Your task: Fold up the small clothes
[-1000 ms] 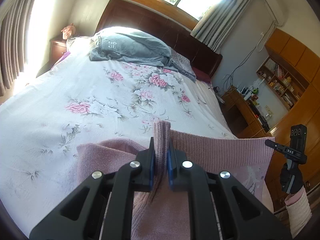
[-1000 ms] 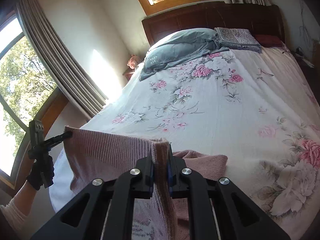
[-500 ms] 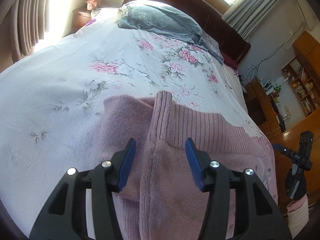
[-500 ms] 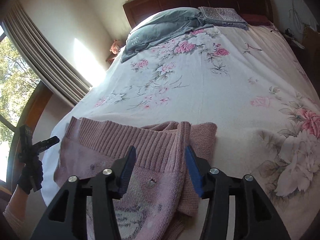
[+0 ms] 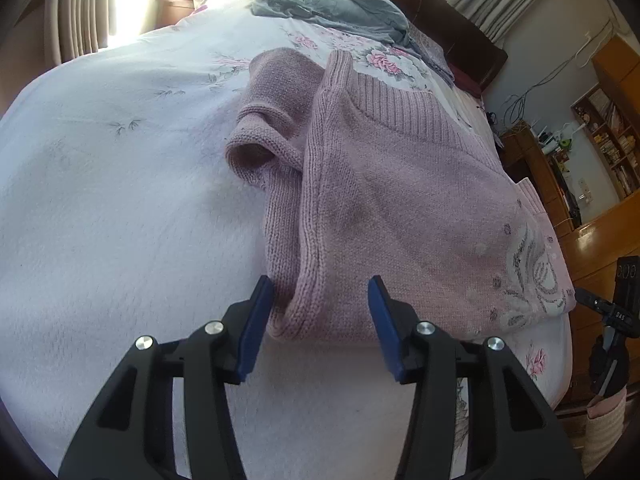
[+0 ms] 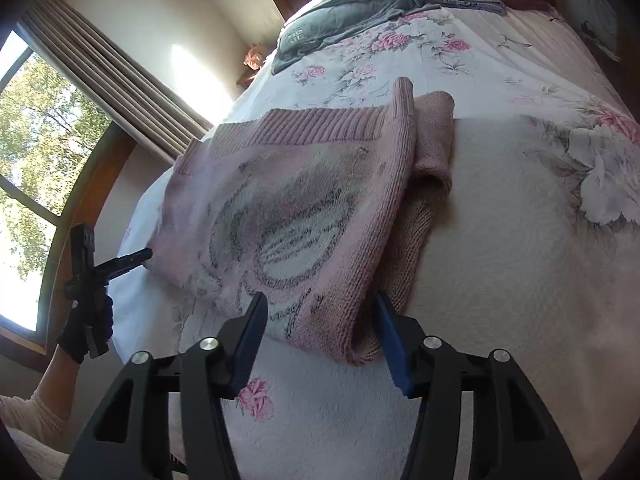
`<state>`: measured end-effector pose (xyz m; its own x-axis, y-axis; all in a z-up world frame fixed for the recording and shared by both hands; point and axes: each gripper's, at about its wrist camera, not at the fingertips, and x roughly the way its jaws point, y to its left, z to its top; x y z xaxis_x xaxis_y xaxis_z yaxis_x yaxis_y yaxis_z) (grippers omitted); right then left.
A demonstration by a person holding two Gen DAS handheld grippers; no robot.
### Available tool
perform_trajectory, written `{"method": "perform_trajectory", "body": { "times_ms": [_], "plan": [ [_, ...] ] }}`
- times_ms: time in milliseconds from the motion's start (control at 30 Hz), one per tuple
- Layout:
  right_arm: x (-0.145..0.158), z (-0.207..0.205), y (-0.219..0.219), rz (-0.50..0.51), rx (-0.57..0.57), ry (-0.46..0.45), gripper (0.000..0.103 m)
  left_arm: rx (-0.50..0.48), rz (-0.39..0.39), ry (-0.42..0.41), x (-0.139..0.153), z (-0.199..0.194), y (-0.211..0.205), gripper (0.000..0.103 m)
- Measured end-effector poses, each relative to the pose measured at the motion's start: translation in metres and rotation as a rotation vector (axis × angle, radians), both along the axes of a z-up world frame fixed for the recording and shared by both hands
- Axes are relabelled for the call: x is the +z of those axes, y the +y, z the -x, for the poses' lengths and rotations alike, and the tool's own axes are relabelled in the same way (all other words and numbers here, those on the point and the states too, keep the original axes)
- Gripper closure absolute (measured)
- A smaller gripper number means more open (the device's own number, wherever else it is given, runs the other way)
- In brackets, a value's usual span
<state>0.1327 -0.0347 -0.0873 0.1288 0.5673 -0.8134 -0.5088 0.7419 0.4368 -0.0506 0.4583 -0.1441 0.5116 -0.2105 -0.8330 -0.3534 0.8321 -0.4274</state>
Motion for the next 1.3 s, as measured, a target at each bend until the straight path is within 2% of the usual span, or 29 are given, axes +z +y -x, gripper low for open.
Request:
{"method": "perform_trajectory", "body": {
  "times_ms": [67, 100, 133, 200, 300, 400, 467, 600, 633, 700, 767, 900, 967, 1033, 1200, 1300],
  "plan": [
    [-0.005, 0.001, 0.002, 0.020, 0.004, 0.006, 0.079, 0.016, -0.007, 0.008, -0.002, 0.000, 0.003, 0.074],
    [-0.005, 0.002, 0.002, 0.008, 0.006, 0.013, 0.084, 0.021, -0.002, 0.006, -0.001, 0.002, 0.004, 0.078],
    [-0.002, 0.002, 0.000, -0.006, 0.001, 0.015, 0.090, 0.026, 0.009, 0.002, 0.001, 0.003, 0.006, 0.086],
    [0.008, 0.002, -0.003, -0.029, 0.001, 0.007, 0.091, 0.026, 0.021, -0.007, 0.006, 0.006, 0.008, 0.088],
    [0.011, 0.005, -0.008, -0.007, -0.008, 0.015, 0.092, 0.002, -0.019, 0.004, 0.007, 0.008, 0.004, 0.089],
    [-0.008, 0.004, -0.011, 0.064, -0.023, 0.037, 0.093, -0.003, -0.033, 0.029, -0.006, 0.009, 0.005, 0.089],
    [-0.017, 0.005, -0.016, 0.033, -0.038, 0.057, 0.093, -0.002, -0.037, 0.029, -0.011, 0.009, 0.006, 0.087],
    [-0.014, 0.005, -0.018, 0.022, -0.041, 0.054, 0.093, 0.000, -0.048, 0.041, -0.007, 0.010, 0.006, 0.083],
    [-0.011, 0.004, -0.018, 0.016, -0.038, 0.055, 0.090, 0.006, -0.062, 0.053, -0.004, 0.010, 0.006, 0.075],
    [-0.002, 0.003, -0.020, -0.003, -0.049, 0.062, 0.076, 0.021, -0.070, 0.044, 0.009, 0.012, 0.009, 0.072],
    [0.010, 0.000, -0.025, -0.016, -0.071, 0.039, 0.043, 0.045, -0.089, 0.012, 0.027, 0.011, 0.011, 0.072],
    [0.025, -0.019, -0.030, -0.018, -0.113, 0.027, 0.039, 0.012, -0.078, -0.066, 0.057, -0.008, -0.001, 0.059],
    [0.022, -0.036, -0.033, -0.031, -0.143, 0.072, 0.035, -0.036, -0.083, -0.079, 0.064, -0.026, -0.017, 0.051],
    [0.013, -0.053, -0.034, -0.038, -0.163, 0.120, 0.035, -0.078, -0.079, -0.080, 0.065, -0.048, -0.032, 0.046],
    [-0.015, -0.081, -0.032, -0.043, -0.187, 0.219, 0.035, -0.142, -0.029, -0.067, 0.051, -0.097, -0.065, 0.046],
    [-0.025, -0.089, -0.030, -0.055, -0.188, 0.237, 0.035, -0.156, -0.041, -0.048, 0.041, -0.119, -0.076, 0.046]
  ]
}}
